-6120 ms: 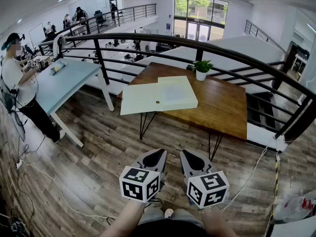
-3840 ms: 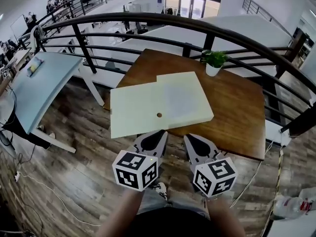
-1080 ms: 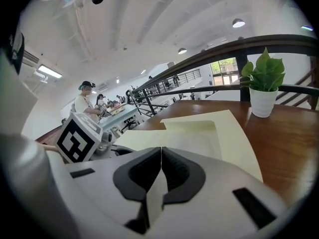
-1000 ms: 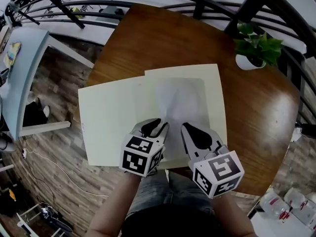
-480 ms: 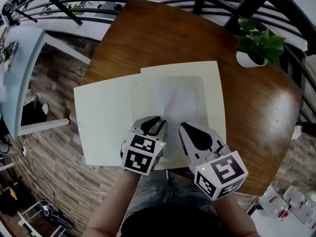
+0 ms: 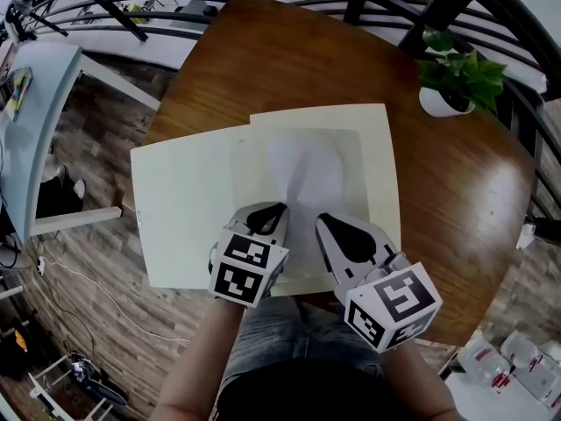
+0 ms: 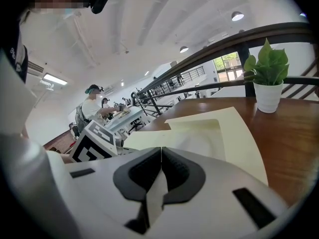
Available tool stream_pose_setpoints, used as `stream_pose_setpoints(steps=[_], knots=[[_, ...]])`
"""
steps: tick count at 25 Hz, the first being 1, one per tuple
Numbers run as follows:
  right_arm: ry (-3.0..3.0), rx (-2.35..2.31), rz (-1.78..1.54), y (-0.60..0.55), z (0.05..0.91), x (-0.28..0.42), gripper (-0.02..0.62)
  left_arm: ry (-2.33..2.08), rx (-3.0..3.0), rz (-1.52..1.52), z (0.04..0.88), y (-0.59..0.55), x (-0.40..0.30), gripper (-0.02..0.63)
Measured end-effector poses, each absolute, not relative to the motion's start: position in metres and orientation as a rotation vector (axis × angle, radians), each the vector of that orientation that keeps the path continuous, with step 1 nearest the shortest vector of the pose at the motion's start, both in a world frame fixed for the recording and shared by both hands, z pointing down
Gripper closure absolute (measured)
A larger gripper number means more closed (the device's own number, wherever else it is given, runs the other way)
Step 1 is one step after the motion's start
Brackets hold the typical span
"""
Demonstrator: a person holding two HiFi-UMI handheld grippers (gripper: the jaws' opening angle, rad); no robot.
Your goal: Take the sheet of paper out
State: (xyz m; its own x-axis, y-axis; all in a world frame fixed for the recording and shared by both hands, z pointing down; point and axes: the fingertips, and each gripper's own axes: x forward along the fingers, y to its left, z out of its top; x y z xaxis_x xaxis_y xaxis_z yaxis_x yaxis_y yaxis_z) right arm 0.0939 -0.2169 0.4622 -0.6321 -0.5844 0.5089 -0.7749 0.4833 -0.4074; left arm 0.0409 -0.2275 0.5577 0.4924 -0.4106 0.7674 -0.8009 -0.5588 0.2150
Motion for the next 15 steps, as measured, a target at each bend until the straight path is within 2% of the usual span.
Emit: stream_pose_setpoints(steps=[7,15], knots=[[-2.341,1.178,0.905,-0.206,0.469,0.098,0.569,-0.952,2.158,0.746,0.545,-0.22,0.039,0.584],[-2.299,1.278,0.906,-0.198,0.469,0.098,0.569,-0.916,2.225,0.693,0.526,-0.215,0.031,0.586]])
